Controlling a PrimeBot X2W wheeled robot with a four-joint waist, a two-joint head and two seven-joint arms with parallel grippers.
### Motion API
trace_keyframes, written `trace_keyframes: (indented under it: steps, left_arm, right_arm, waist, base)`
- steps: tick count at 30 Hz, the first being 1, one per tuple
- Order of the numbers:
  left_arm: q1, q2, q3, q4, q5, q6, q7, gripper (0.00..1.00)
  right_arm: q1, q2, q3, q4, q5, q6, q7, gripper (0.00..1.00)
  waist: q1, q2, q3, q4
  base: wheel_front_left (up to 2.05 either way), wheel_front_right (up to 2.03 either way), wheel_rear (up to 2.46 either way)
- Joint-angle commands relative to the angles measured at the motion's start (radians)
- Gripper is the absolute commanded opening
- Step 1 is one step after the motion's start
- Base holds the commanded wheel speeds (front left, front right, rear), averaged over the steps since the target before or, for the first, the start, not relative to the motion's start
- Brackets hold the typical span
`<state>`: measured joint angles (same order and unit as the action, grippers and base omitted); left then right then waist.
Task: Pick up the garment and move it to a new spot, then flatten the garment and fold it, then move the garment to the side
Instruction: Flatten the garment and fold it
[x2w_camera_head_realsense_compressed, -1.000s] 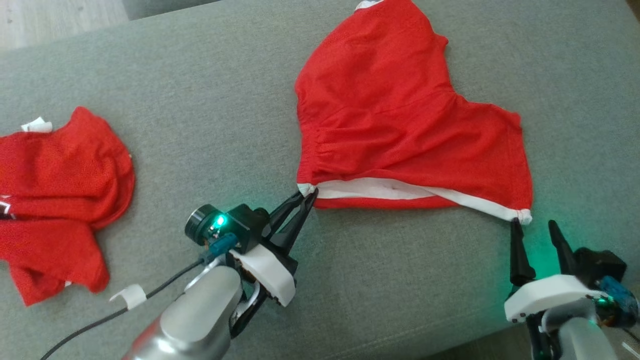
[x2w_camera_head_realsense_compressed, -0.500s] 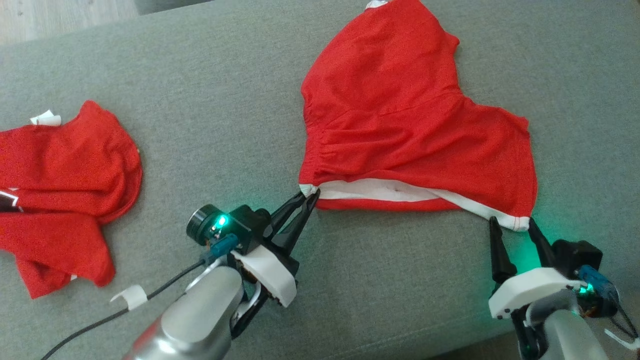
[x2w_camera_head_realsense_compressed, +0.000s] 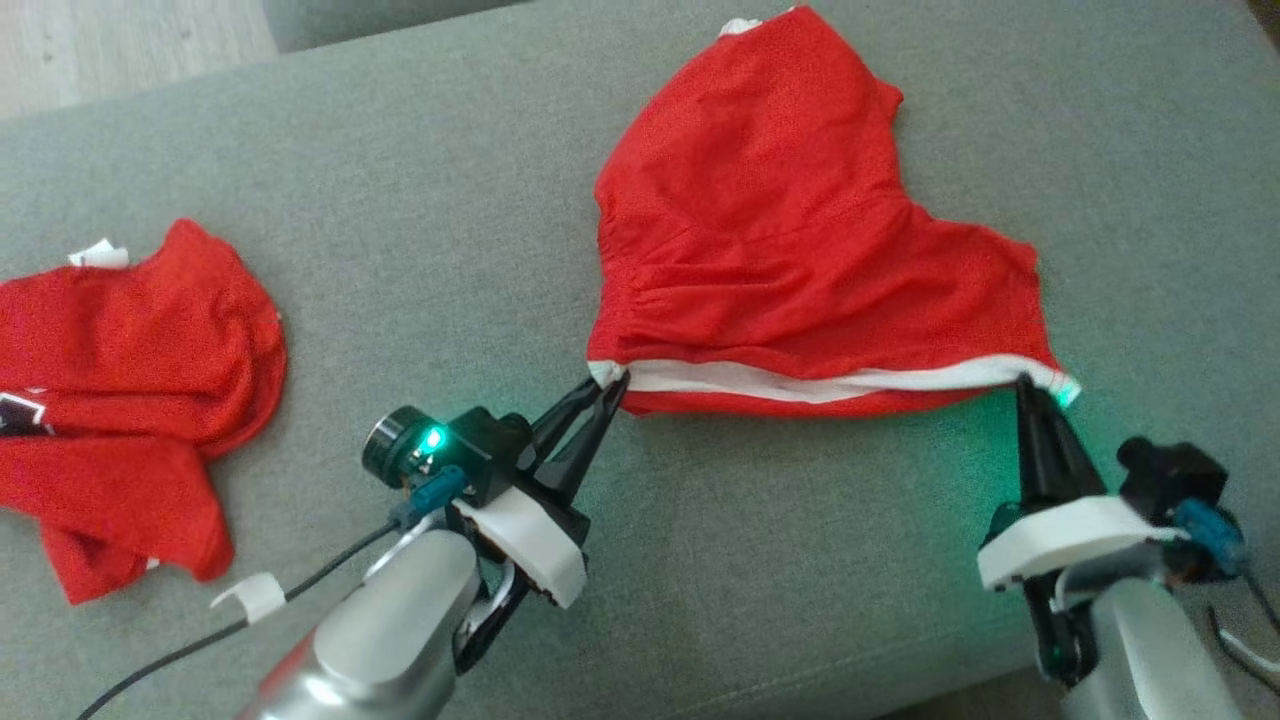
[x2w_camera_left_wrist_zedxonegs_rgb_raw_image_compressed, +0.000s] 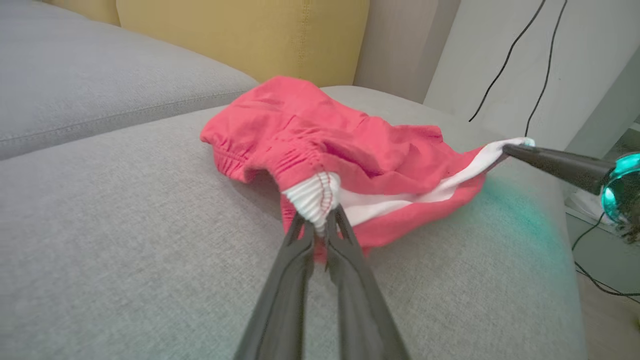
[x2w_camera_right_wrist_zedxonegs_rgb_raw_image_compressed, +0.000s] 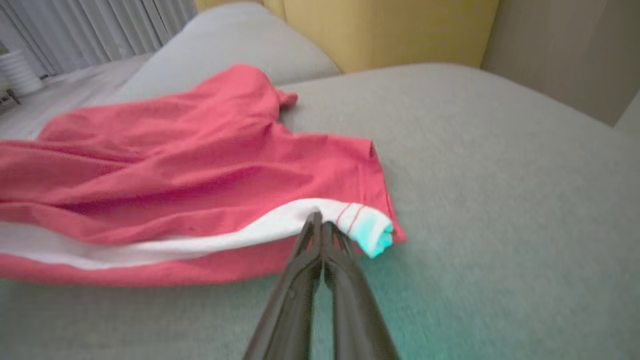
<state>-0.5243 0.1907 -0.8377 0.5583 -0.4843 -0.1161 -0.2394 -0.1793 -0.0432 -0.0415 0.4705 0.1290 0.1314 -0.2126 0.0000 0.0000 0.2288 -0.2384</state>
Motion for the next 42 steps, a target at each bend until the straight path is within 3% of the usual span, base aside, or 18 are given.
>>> trace_keyframes:
  steps: [1, 6, 12, 20, 26, 35, 42]
  left_arm:
    - [-0.027, 0.025, 0.045, -0.034, -0.008, 0.01, -0.013, 0.0]
    - [-0.051, 0.042, 0.08, -0.07, -0.025, 0.014, -0.016, 0.0]
    - [-0.157, 0.088, 0.117, -0.131, -0.026, 0.012, 0.011, 0.0]
    - [-0.279, 0.13, 0.182, -0.206, -0.067, 0.011, 0.069, 0.0]
    - [-0.269, 0.161, 0.209, -0.283, -0.116, 0.02, 0.122, 0.0]
    - [-0.201, 0.236, 0.236, -0.42, -0.158, 0.065, 0.209, 0.0]
    - [-0.316, 0.269, 0.241, -0.41, -0.151, 0.046, 0.282, 0.0]
  right_arm:
    - [-0.031, -0.007, 0.02, -0.048, -0.007, -0.001, -0.012, 0.0]
    - [-0.072, -0.009, 0.028, -0.168, -0.042, -0.001, 0.035, 0.0]
    - [-0.195, -0.085, 0.082, -0.285, -0.017, -0.001, 0.109, 0.0]
    - [-0.366, -0.154, 0.165, -0.353, 0.059, -0.001, 0.151, 0.0]
    - [-0.356, -0.169, 0.183, -0.395, 0.083, -0.001, 0.161, 0.0]
    - [-0.246, -0.194, 0.154, -0.478, 0.086, -0.001, 0.219, 0.0]
    - [-0.401, -0.244, 0.198, -0.415, 0.091, -0.001, 0.248, 0.0]
  waist:
    - [0.0, 0.0, -0.014, 0.004]
    - [0.0, 0.0, -0.057, 0.017]
    - [0.0, 0.0, -0.123, 0.04]
    - [0.0, 0.0, -0.199, 0.076]
    - [0.0, 0.0, -0.225, 0.116]
    - [0.0, 0.0, -0.187, 0.158]
    - [0.0, 0.0, -0.051, 0.151]
  base:
    - [0.0, 0.0, 0.0]
    - [0.0, 0.0, 0.0]
    - [0.0, 0.0, 0.0]
    - [0.0, 0.0, 0.0]
    - [0.0, 0.0, 0.0]
    - [0.0, 0.0, 0.0]
    - [0.0, 0.0, 0.0]
